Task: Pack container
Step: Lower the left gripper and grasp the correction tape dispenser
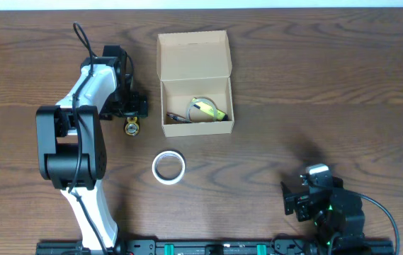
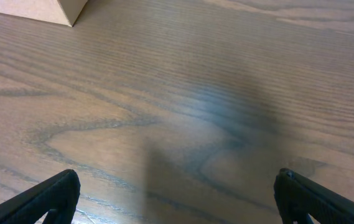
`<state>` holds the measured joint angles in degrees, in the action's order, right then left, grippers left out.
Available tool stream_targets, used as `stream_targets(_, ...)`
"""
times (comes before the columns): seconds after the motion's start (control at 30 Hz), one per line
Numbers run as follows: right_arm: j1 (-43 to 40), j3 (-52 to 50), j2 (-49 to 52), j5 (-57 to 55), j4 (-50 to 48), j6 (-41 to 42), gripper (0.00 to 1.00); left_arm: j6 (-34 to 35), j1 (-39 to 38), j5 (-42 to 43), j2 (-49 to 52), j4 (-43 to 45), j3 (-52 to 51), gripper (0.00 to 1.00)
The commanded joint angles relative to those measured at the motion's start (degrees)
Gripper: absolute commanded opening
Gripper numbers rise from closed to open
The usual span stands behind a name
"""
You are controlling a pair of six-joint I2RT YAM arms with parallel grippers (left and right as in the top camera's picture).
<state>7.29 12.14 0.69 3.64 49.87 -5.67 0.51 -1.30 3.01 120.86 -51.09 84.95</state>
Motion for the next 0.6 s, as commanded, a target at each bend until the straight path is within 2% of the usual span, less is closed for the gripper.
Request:
stream_targets(0.0,-0.5,-0.3,-0.3,-0.2,0.5,-0.6,0.99,-0.8,0.0,0.0,0.6,-1.5,1.3,1.0)
stream_targets(0.1,-0.5,-0.3,-0.3,-0.2,0.5,-0.6,0.99,-1.9,-0.6,-0.3,0.6,-3.4,1.3,1.0)
stream_targets(0.33,-0.5,-0.3,-0.3,-0.2,0.5,-0.6,0.99,-2.3,-1.8,0.0,0.6,-3.9,1.3,0.75)
stream_targets(0.47,-0.5,-0.3,-0.3,-0.2,0.5,-0.6,0.99,-2.2,-2.2,0.5,0.6,-3.4,1.3,0.68)
stream_targets(0.57,-0.5,-0.3,-0.3,-0.2,0.5,-0.6,0.99,-2.2,-2.2,2.4,0.6,-2.3,1.3,0.58)
